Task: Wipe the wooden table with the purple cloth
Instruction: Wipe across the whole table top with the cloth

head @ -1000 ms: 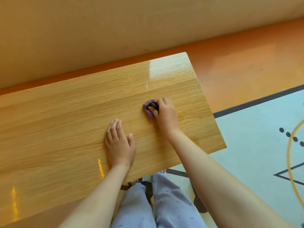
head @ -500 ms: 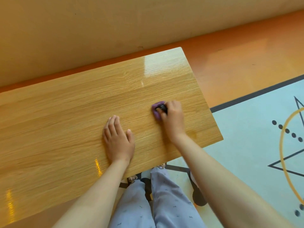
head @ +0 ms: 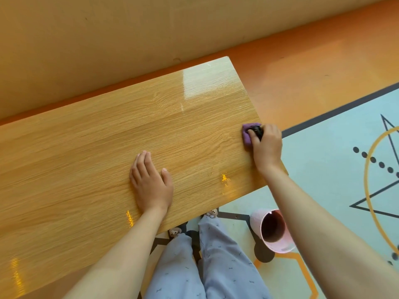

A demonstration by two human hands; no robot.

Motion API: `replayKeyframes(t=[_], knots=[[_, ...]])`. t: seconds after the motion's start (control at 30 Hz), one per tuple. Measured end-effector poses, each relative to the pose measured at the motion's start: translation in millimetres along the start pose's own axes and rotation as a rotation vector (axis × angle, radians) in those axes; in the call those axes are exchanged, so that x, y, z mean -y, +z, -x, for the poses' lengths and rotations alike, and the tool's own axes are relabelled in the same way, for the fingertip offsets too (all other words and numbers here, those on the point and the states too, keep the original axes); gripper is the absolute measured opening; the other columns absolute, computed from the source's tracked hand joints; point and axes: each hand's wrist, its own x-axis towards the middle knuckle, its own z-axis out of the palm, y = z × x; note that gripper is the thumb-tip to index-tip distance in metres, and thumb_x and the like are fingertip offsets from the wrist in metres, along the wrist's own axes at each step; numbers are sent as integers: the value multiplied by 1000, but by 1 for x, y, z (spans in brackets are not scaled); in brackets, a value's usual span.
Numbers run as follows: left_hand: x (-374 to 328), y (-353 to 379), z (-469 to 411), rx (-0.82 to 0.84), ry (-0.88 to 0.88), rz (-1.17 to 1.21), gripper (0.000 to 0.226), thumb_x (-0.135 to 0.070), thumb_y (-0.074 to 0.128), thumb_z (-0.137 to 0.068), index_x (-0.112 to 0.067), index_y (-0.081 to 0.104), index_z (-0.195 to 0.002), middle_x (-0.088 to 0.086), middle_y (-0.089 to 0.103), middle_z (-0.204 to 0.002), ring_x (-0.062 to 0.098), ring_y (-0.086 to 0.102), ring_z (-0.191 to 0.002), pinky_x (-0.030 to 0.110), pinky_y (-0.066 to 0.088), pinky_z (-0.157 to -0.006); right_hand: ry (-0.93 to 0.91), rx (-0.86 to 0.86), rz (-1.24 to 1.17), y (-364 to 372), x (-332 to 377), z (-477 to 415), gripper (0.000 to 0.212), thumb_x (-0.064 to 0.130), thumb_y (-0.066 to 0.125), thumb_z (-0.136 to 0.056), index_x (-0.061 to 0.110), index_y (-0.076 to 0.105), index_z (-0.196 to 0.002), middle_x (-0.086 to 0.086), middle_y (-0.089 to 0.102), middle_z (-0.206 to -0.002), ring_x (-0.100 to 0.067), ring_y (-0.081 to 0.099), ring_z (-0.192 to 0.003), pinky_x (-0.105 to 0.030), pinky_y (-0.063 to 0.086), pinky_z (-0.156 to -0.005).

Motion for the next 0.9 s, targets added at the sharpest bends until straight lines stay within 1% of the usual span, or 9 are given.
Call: replayKeyframes(t=[0.07, 0.17, 0.27, 0.33, 0.4, 0.5, 0.67, 0.8, 0.9], knots=[[0, -1, 1, 0, 0, -1, 59, -31, 39, -89, -5, 34, -142, 13, 36, -148, 29, 27, -139, 46, 21, -116, -35, 13, -8, 9, 18, 18, 24, 24, 62, -86, 1, 57, -90, -18, 57, -92, -33, 50, -92, -31, 31, -76], [-1, -1, 1, 4, 5, -6, 59, -30, 40, -89, -5, 33, -142, 13, 35, -149, 28, 26, -140, 46, 20, -116, -146, 140, -69, 30, 56, 68, 22, 24, 59, -77, 4, 56, -85, -14, 56, -87, -29, 49, -84, -33, 34, -72], [0, -1, 1, -3, 0, -10, 59, -30, 41, -88, -5, 34, -141, 13, 35, -148, 29, 27, -139, 46, 21, -116, -298, 243, -88, 44, 84, 117, 22, 17, 70, -70, 5, 55, -81, -11, 55, -83, -28, 49, -80, -33, 38, -70], [0, -1, 1, -5, 5, -9, 60, -30, 41, -88, -5, 34, -141, 13, 36, -148, 30, 28, -138, 46, 21, -116, -364, 261, -94, 43, 83, 124, 24, 20, 73, -72, 6, 55, -80, -10, 55, -82, -26, 48, -78, -30, 35, -69], [-1, -2, 1, -1, 5, -12, 59, -31, 40, -88, -5, 34, -141, 12, 35, -148, 29, 27, -139, 46, 21, -116, -328, 241, -133, 36, 68, 111, 22, 18, 72, -74, 6, 54, -79, -11, 54, -80, -25, 47, -77, -29, 32, -68], [-1, -1, 1, 6, 1, -15, 59, -31, 39, -89, -5, 33, -142, 12, 35, -149, 29, 27, -139, 46, 20, -116, -130, 128, -156, 15, 27, 77, 19, 16, 69, -80, 5, 53, -79, -13, 52, -82, -26, 47, -80, -30, 33, -70], [-1, -2, 1, 22, 2, -34, 61, -36, 38, -90, -6, 32, -142, 12, 33, -149, 29, 26, -140, 46, 21, -116, 65, -23, -47, -19, -32, 45, 21, 20, 63, -86, 2, 54, -83, -19, 54, -87, -35, 48, -88, -30, 30, -73], [-1, -2, 0, 15, 6, -37, 63, -41, 39, -90, -6, 32, -142, 11, 34, -148, 29, 27, -139, 47, 22, -115, 70, -1, -99, -4, -10, 70, 21, 19, 66, -84, 3, 53, -82, -16, 52, -86, -30, 46, -85, -28, 29, -72], [0, -2, 0, 12, 13, -35, 62, -40, 40, -90, -5, 32, -141, 12, 35, -148, 29, 27, -139, 47, 22, -115, -54, 117, -155, 14, 23, 109, 18, 16, 68, -81, 5, 53, -83, -10, 51, -84, -23, 43, -83, -28, 32, -72]])
